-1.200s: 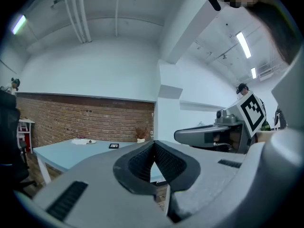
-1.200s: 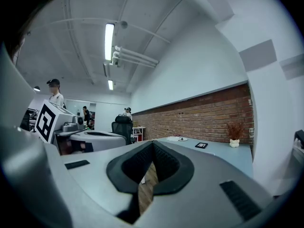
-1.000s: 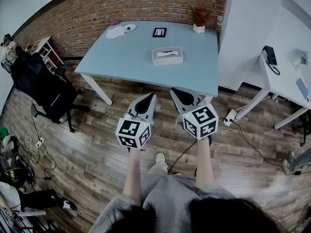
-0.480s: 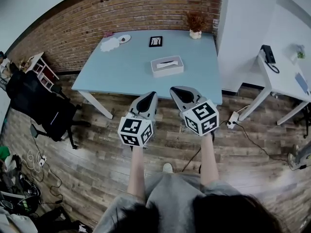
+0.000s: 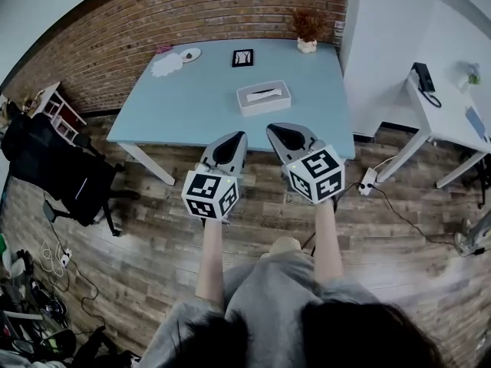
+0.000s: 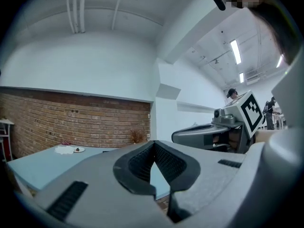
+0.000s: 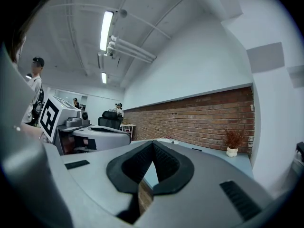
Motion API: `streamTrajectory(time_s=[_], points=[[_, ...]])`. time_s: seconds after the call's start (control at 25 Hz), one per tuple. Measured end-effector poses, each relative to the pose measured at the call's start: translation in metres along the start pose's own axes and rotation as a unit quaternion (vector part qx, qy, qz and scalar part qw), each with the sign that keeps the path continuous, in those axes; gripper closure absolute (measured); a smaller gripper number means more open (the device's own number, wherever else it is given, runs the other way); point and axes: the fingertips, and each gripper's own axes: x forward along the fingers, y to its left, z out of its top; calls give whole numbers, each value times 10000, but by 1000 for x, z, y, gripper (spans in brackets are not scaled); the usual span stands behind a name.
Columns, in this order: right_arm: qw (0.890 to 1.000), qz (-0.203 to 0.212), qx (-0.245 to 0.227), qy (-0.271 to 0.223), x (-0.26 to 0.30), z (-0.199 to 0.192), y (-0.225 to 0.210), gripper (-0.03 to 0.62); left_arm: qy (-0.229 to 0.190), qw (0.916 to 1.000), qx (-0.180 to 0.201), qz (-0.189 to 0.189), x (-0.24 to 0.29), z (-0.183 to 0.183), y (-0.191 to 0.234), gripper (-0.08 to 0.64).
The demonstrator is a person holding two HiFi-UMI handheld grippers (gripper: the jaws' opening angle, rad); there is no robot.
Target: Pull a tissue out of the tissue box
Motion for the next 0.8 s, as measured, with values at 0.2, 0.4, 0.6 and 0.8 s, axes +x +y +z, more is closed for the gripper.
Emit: streamTrajectory(time_s=[0.2,0.4,0.6,0.8], points=[[9998,-138,139,79,-4,-11,-16,593,102,9998,-114,-140,12,-12,-5,557],[9994,-185,250,154,4,-22,-31,592,256,9993,-165,-201,26,-25,-3,557],[9994,-118,222,230,26,-24,-53,594,273,9993,-217,-159,54,-27,14,557],[9994,-42,155,292,40,-31,-74,593,281,9989,-321,-169,83,-37,20,557]])
